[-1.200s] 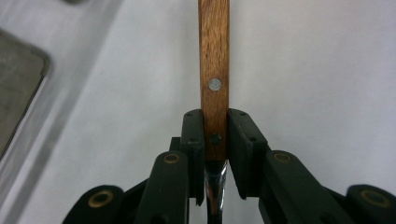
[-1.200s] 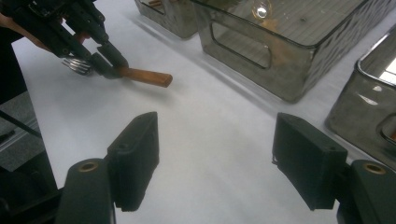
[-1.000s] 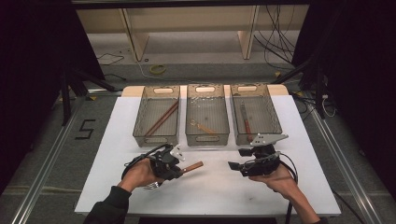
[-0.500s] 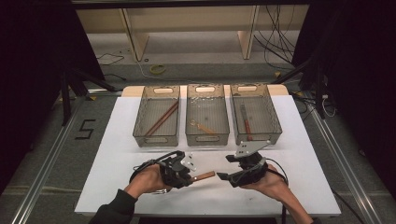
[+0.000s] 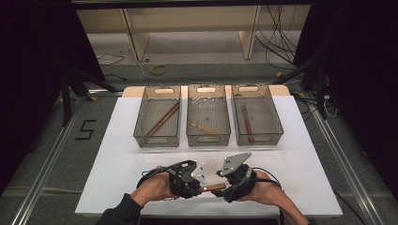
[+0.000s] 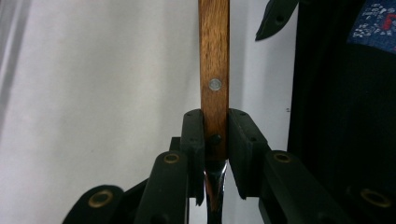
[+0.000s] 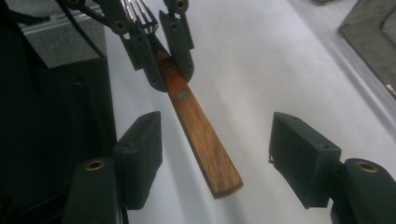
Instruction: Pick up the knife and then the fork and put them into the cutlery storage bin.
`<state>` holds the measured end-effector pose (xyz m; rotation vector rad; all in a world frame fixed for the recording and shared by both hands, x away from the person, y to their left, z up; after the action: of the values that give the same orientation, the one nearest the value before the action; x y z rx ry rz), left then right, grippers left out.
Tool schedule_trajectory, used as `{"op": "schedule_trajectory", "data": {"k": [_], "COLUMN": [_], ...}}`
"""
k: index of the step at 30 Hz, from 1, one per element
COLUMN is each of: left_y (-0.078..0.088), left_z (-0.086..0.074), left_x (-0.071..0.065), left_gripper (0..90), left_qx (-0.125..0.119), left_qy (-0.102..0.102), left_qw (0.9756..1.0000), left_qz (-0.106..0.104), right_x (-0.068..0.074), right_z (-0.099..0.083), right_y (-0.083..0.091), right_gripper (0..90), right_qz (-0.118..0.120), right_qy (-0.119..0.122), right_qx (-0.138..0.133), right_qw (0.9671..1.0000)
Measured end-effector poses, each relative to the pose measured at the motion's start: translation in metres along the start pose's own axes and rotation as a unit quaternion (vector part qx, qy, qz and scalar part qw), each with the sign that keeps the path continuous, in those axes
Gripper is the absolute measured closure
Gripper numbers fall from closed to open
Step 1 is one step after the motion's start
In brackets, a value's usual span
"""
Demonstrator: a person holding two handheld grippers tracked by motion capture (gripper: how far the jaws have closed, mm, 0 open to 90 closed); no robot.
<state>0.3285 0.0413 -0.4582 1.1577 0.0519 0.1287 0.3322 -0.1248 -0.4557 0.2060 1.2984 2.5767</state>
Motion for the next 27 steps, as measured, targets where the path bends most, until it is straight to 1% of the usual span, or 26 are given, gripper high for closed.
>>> {"op": "schedule_trajectory", "data": {"k": [5,9,11,12,13,14,19,25,27], "left_y": [0.000,-0.001,-0.001,-0.001,-0.001,-0.001,-0.001,-0.001,-0.001], "left_z": [0.002,0.004,0.005,0.005,0.005,0.006,0.006,0.007,0.007], "left_x": [-0.003,-0.006,-0.008,-0.008,-0.008,-0.009,-0.010,-0.013,-0.015], "left_gripper": [76.6,76.6,76.6,76.6,76.6,76.6,76.6,76.5,76.5], "left_qx": [0.000,0.000,0.000,0.002,0.000,0.001,-0.001,0.002,0.003], "left_qy": [-0.008,-0.014,-0.014,-0.018,-0.017,-0.017,-0.029,-0.047,-0.055], "left_qw": [1.0000,0.9999,0.9999,0.9998,0.9998,0.9998,0.9995,0.9987,0.9983], "left_qz": [-0.003,-0.004,-0.008,-0.005,-0.005,-0.009,-0.012,-0.017,-0.016], "right_x": [0.005,0.007,0.009,0.010,0.010,0.011,0.012,0.015,0.016], "right_z": [-0.002,-0.003,-0.003,-0.004,-0.004,-0.004,-0.004,-0.005,-0.006], "right_y": [-0.005,-0.008,-0.009,-0.010,-0.010,-0.010,-0.011,-0.011,-0.011], "right_gripper": [44.4,51.1,54.7,56.5,58.1,59.9,67.3,70.9,72.3], "right_qz": [0.011,0.013,0.016,0.020,0.020,0.022,0.032,0.047,0.052], "right_qy": [0.016,0.029,0.037,0.040,0.044,0.045,0.053,0.066,0.076], "right_qx": [0.019,0.031,0.035,0.037,0.036,0.038,0.040,0.047,0.047], "right_qw": [0.9996,0.9990,0.9986,0.9983,0.9982,0.9981,0.9972,0.9956,0.9946]}}
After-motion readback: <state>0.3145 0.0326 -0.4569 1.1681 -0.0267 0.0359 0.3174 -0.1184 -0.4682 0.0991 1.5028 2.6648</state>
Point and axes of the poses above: each handheld gripper's, and its own axes: y roughly backward along the jaws, z roughly out of its top, x roughly to its left, the point moved 3 cm from there along -y, roughly forward along the jaws, and after that the axes turned 3 degrees about x, right-handed, at the moved point
